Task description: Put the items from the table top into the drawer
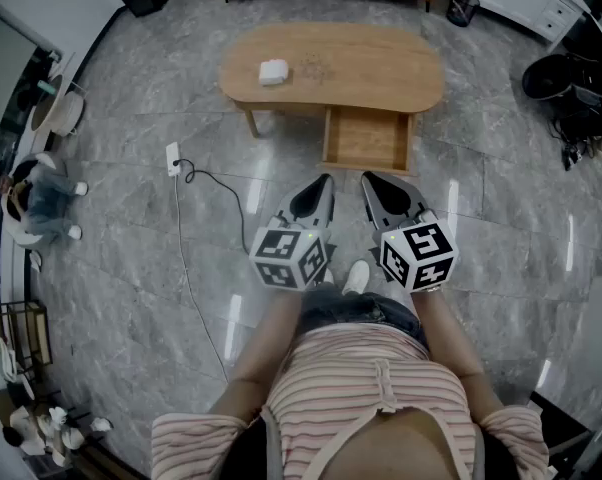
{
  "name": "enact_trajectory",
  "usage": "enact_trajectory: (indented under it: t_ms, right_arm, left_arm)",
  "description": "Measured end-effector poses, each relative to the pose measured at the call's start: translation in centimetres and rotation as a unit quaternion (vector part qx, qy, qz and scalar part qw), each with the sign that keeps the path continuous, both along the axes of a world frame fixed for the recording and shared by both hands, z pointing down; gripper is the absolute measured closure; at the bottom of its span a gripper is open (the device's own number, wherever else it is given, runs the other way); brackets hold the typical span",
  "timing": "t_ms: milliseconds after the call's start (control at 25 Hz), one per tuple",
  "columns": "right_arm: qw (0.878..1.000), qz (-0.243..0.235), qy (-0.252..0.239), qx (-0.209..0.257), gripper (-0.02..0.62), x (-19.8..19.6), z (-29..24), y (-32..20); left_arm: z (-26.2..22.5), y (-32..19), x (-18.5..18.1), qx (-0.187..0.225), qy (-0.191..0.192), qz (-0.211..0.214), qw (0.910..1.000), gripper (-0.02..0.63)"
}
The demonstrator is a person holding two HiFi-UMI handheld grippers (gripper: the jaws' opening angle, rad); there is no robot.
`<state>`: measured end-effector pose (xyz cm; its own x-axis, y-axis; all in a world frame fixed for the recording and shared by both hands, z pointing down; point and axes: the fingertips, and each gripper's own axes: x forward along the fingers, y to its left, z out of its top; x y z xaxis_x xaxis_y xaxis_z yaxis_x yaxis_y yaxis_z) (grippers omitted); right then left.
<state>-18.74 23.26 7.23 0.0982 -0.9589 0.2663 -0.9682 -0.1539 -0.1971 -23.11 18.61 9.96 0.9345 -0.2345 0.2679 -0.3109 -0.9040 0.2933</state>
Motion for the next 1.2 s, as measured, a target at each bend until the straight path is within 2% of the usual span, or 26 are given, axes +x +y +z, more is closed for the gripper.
enact_trajectory:
  t_ms: [560, 760, 1200]
  right_arm:
    - [1.0, 0.015, -0.001, -0.001, 0.586, 0.9, 0.5, 0.5]
    - [0.999, 0.036, -0.021, -0.022, 0.586, 3.0, 1.8, 1.7]
    - [0.996, 0.082, -0.04, -0.017, 0.586, 8.7, 1.9, 4.9]
  left_arm:
    - [0.7, -0.2, 0.5, 0.0, -0.015, 0.0, 0.9999, 0.592]
    - [0.7, -1.1, 0.7, 0.003, -0.017, -0.015, 0.9997, 0.592]
    - [0.4, -2.6, 1.4, 0.007, -0.016, -0.051, 0.9986, 0.592]
